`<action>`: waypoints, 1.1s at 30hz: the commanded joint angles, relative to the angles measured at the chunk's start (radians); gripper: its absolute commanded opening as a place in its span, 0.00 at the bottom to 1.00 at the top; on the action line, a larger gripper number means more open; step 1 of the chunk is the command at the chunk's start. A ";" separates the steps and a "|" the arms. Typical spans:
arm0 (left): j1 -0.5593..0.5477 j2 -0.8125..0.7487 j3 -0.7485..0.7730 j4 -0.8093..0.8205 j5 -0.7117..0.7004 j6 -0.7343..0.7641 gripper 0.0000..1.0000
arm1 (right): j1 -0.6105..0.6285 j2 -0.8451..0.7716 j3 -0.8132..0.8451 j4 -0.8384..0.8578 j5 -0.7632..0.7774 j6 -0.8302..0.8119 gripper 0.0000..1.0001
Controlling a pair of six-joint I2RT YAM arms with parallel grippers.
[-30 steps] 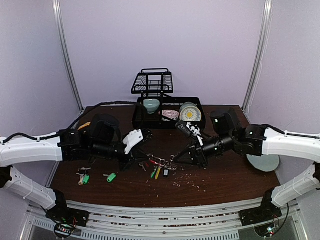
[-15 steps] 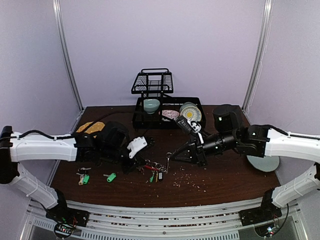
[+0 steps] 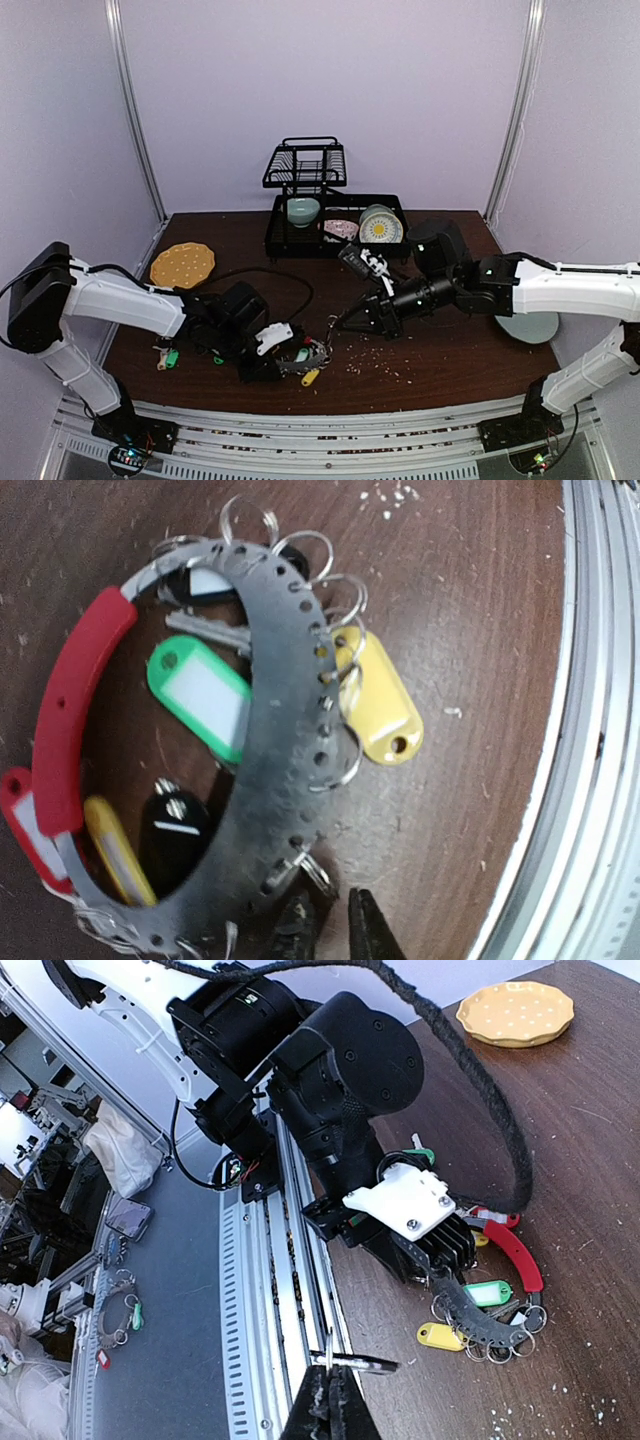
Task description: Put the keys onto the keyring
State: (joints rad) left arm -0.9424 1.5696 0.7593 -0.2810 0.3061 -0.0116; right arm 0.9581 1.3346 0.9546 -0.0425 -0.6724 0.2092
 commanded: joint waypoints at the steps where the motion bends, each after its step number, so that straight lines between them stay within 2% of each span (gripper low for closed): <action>1: 0.005 -0.044 -0.049 0.036 0.082 -0.028 0.19 | 0.005 0.025 -0.003 0.001 0.003 -0.019 0.00; 3: 0.006 -0.050 -0.041 0.012 0.057 -0.051 0.30 | 0.004 0.034 0.004 -0.006 -0.002 -0.022 0.00; 4: 0.008 -0.057 -0.041 0.001 0.043 -0.071 0.31 | 0.004 0.037 0.010 -0.012 -0.005 -0.025 0.00; 10: 0.024 -0.173 -0.136 0.043 0.071 -0.175 0.25 | 0.003 0.049 0.006 -0.021 -0.004 -0.036 0.00; 13: 0.025 -0.196 -0.163 0.099 -0.026 -0.250 0.19 | 0.003 0.057 0.006 -0.020 -0.007 -0.040 0.00; 15: 0.023 -0.193 -0.157 0.166 -0.012 -0.262 0.23 | 0.004 0.066 0.011 -0.022 -0.014 -0.047 0.00; 19: -0.015 -0.188 -0.120 0.219 -0.050 -0.196 0.30 | 0.003 0.075 0.022 -0.051 -0.016 -0.059 0.00; 22: -0.017 -0.153 -0.094 0.176 -0.110 -0.137 0.32 | 0.004 0.072 0.016 -0.052 -0.016 -0.060 0.00; 25: -0.021 -0.093 -0.065 0.143 -0.089 -0.095 0.34 | 0.003 0.070 0.014 -0.054 -0.014 -0.060 0.00; 33: -0.035 -0.024 -0.027 0.126 -0.142 -0.026 0.32 | 0.004 0.072 0.015 -0.063 -0.020 -0.059 0.00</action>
State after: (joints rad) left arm -0.9703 1.5280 0.6949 -0.1585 0.1940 -0.0925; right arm 0.9581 1.4052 0.9565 -0.0898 -0.6781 0.1600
